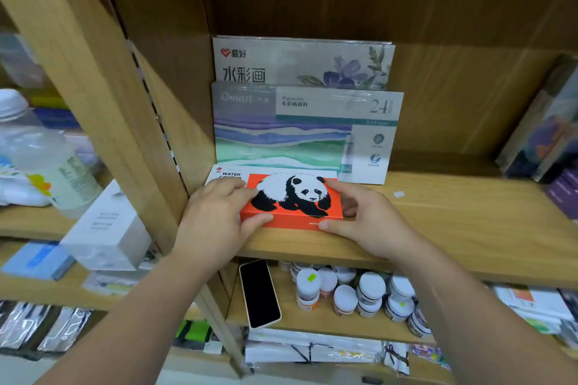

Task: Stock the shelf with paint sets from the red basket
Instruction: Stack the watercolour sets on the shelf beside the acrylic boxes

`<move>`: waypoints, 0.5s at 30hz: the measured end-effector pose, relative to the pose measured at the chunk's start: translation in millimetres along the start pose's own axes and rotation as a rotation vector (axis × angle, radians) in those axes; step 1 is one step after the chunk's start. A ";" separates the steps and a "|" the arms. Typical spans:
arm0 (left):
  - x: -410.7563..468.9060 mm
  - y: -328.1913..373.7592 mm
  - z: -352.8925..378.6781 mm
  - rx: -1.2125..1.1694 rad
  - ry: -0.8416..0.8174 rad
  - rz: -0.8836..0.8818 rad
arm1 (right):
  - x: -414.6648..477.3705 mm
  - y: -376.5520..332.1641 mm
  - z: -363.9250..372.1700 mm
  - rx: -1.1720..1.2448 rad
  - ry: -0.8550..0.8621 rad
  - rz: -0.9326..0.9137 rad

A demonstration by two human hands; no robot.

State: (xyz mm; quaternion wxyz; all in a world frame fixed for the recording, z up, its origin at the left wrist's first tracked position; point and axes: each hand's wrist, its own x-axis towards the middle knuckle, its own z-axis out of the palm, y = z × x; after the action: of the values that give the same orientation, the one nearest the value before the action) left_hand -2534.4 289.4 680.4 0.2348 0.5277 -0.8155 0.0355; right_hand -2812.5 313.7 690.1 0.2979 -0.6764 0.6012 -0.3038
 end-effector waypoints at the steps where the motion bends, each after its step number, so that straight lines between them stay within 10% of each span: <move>1: 0.0 0.0 1.2 -0.019 -0.001 0.001 | -1.5 1.4 2.3 -0.009 0.016 0.002; 15: 8.6 37.5 8.1 -0.235 0.042 0.116 | -113.5 45.5 -46.0 -0.441 0.219 0.182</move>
State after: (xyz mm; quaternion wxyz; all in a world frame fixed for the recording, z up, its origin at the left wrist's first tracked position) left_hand -2573.0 296.3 684.0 0.3097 0.4478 -0.8380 -0.0356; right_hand -2887.2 420.3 678.5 0.1026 -0.6311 0.7401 -0.2086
